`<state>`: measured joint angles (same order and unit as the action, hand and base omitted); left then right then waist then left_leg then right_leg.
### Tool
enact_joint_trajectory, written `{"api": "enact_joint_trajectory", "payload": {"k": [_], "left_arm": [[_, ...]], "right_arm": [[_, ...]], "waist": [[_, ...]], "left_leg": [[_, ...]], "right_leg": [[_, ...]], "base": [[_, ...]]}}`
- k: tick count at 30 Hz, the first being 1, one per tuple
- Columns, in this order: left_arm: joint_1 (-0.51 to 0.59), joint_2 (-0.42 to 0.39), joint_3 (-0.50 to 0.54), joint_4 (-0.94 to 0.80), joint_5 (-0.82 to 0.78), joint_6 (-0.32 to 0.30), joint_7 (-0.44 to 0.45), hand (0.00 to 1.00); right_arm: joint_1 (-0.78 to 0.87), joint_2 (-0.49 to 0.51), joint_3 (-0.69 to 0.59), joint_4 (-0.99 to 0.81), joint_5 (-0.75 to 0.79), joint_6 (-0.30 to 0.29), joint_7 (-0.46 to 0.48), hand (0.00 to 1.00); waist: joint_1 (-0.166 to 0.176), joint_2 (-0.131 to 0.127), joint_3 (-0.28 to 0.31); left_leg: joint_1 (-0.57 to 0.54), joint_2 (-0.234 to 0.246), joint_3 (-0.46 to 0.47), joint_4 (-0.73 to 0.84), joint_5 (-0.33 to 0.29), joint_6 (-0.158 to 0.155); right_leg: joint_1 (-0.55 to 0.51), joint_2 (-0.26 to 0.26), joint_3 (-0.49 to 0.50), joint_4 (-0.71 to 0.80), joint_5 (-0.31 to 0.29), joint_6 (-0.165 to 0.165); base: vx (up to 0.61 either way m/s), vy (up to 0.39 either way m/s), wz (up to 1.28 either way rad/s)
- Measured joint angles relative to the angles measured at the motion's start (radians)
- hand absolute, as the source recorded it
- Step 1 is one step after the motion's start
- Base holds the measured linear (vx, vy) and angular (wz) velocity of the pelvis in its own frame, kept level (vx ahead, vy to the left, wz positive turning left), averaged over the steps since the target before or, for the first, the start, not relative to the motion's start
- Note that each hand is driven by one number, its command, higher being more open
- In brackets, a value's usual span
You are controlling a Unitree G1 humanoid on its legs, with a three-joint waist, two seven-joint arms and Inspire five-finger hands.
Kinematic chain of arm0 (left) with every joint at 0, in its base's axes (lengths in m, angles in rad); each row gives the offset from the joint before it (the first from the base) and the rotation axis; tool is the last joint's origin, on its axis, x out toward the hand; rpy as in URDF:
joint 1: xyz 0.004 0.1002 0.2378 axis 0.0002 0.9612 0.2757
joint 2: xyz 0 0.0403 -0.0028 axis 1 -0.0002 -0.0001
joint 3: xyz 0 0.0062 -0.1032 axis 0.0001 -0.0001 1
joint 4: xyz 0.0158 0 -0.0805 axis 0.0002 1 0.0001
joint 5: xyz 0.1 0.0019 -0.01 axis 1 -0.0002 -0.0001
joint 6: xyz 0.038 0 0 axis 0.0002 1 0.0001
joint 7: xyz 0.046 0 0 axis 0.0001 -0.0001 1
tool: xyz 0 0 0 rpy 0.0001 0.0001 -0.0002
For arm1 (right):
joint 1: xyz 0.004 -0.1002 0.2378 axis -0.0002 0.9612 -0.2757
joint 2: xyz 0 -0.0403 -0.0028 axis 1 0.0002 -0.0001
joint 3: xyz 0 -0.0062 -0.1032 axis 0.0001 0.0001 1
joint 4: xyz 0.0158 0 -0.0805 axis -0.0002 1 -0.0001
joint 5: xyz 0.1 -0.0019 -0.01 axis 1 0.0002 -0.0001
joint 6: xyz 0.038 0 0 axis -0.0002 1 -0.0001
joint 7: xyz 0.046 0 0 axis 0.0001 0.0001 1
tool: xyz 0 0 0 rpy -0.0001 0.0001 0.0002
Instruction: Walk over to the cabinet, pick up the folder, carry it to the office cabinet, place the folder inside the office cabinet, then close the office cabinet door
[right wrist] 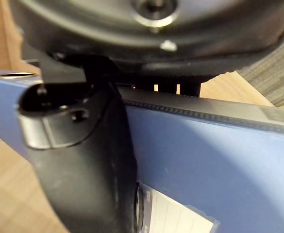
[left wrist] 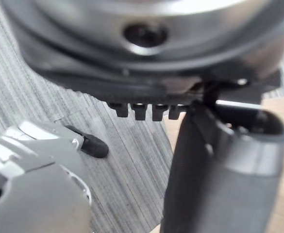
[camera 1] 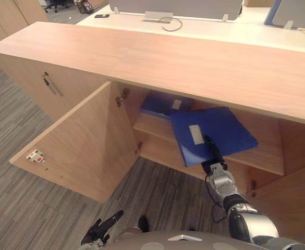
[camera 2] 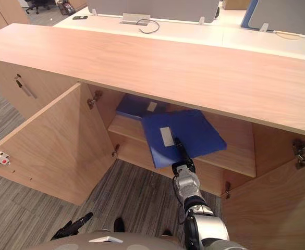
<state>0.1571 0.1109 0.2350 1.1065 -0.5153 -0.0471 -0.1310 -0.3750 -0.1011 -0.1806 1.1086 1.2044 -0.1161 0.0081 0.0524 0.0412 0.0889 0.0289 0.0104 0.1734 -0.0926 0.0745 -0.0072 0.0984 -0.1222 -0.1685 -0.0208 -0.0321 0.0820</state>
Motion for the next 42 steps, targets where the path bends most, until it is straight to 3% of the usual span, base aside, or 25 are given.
{"api": "enact_joint_trajectory", "payload": {"k": [6, 10, 12, 14, 16, 20, 24, 30, 42], "left_arm": [[-0.007, -0.036, -0.001, -0.016, -0.033, -0.001, 0.024, 1.0], [0.002, -0.056, -0.001, -0.067, -0.033, -0.001, 0.039, 1.0], [-0.003, -0.062, -0.001, -0.103, -0.04, -0.001, 0.042, 1.0], [-0.036, -0.076, -0.002, -0.146, -0.047, -0.005, 0.046, 1.0], [-0.043, -0.087, -0.014, -0.191, -0.072, -0.015, 0.055, 1.0], [-0.041, -0.102, -0.018, -0.213, -0.072, -0.017, 0.068, 1.0], [-0.028, -0.111, -0.024, -0.213, -0.072, -0.017, 0.069, 1.0], [-0.031, -0.112, -0.02, -0.22, -0.073, -0.018, 0.07, 1.0], [-0.035, -0.12, 0.027, -0.243, -0.074, -0.027, 0.077, 1.0]], "right_arm": [[-0.006, 0.064, -0.057, 0.037, 0.188, -0.012, -0.031, 0.0], [-0.085, 0.086, -0.108, 0.034, 0.235, -0.076, -0.047, 0.0], [-0.142, 0.085, -0.132, 0.018, 0.261, -0.101, -0.062, 0.0], [-0.208, 0.081, -0.185, -0.054, 0.28, -0.141, -0.076, 0.0], [-0.278, 0.066, -0.219, -0.138, 0.302, -0.174, -0.093, 0.0], [-0.434, 0.039, -0.223, -0.198, 0.302, -0.182, -0.112, 0.0], [-0.477, 0.028, -0.226, -0.246, 0.299, -0.204, -0.151, 0.0], [-0.513, -0.002, -0.275, -0.325, 0.3, -0.266, -0.189, 0.0], [-0.641, -0.074, -0.352, -0.339, 0.294, -0.282, -0.283, 0.0]], "waist": [[0.001, 0.005, 0.025], [0.005, 0.015, 0.052], [0.01, 0.017, 0.057], [0.027, 0.031, 0.1], [0.027, 0.042, 0.123], [0.029, 0.053, 0.136], [0.034, 0.064, 0.147], [0.027, 0.09, 0.175], [0.026, 0.086, 0.2]], "left_leg": [[-0.003, 0.0, -0.046, -0.001, 0.001, -0.003], [-0.027, 0.001, -0.066, 0.004, 0.0, -0.011], [-0.08, 0.004, -0.09, 0.03, 0.004, -0.015], [-0.193, 0.022, -0.109, 0.207, -0.048, -0.013], [-0.301, 0.035, -0.097, 0.385, -0.105, -0.01], [-0.415, 0.048, -0.082, 0.508, -0.151, -0.007], [-0.494, 0.083, -0.04, 0.624, -0.206, -0.003], [-0.595, 0.126, -0.016, 0.8, -0.277, 0.0], [-0.722, 0.157, -0.033, 0.963, -0.328, -0.005]], "right_leg": [[0.025, -0.005, -0.058, 0.001, -0.019, 0.001], [0.016, -0.011, -0.096, 0.01, -0.028, 0.0], [-0.031, -0.012, -0.113, 0.058, -0.045, -0.01], [-0.087, -0.013, -0.145, 0.159, -0.07, -0.035], [-0.156, -0.03, -0.169, 0.32, -0.153, -0.042], [-0.288, -0.061, -0.162, 0.508, -0.253, -0.049], [-0.391, -0.07, -0.12, 0.64, -0.313, -0.056], [-0.518, -0.07, -0.063, 0.815, -0.376, -0.062], [-0.649, -0.076, -0.046, 0.992, -0.444, -0.081]], "base": [[0.0, -0.022, 0.23], [-0.01, -0.008, 0.25], [-0.02, -0.013, 0.46], [-0.05, -0.007, 0.59], [-0.11, 0.02, 0.61], [-0.14, -0.031, 0.13], [-0.15, -0.038, -0.26], [-0.08, -0.008, -0.25], [-0.02, -0.011, -0.03]]}}
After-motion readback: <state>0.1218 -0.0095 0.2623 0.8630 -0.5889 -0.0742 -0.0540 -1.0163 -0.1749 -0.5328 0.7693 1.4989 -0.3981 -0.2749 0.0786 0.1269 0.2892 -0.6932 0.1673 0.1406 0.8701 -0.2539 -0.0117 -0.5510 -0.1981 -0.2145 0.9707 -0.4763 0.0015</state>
